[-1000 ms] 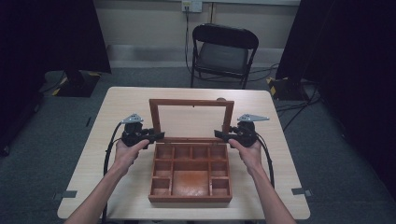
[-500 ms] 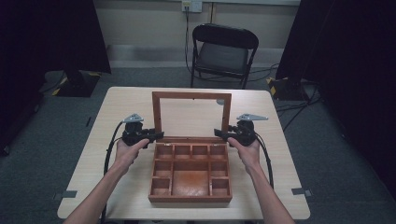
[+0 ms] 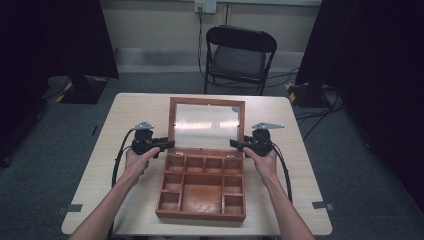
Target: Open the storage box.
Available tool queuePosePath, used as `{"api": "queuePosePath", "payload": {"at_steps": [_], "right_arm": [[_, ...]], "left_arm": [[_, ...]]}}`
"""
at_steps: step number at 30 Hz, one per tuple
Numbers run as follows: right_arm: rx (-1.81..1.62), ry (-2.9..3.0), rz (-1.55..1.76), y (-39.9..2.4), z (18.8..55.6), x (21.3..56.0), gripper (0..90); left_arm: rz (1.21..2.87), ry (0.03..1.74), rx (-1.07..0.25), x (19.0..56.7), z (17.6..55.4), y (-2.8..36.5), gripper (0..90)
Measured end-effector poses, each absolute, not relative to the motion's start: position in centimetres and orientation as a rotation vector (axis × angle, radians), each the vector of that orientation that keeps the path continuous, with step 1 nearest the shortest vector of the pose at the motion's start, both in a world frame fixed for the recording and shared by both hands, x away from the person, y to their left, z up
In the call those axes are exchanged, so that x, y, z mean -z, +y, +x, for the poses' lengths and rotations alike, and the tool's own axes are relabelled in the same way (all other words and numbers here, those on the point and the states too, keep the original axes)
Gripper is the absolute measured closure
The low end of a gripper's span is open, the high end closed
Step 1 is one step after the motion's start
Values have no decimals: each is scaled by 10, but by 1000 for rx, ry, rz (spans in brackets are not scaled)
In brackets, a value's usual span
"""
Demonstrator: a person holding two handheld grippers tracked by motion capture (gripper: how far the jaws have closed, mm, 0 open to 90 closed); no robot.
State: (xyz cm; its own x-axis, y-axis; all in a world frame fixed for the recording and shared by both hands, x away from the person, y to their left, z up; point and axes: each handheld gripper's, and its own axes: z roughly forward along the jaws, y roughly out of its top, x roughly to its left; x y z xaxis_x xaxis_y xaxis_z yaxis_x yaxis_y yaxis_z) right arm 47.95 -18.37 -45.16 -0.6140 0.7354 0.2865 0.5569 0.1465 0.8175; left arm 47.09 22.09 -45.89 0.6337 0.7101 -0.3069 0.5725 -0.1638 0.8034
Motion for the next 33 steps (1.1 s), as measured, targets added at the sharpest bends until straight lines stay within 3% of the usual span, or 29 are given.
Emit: {"api": "queuePosePath", "payload": {"at_steps": [18,33], "right_arm": [[-1504,2189,1326,-181,487,458,444],[-1475,2193,1355,-175,491,467,353]], "left_arm": [[1838,1046,-143,462,475,223,603],[1828,1050,-106,469,478,225,558]]}}
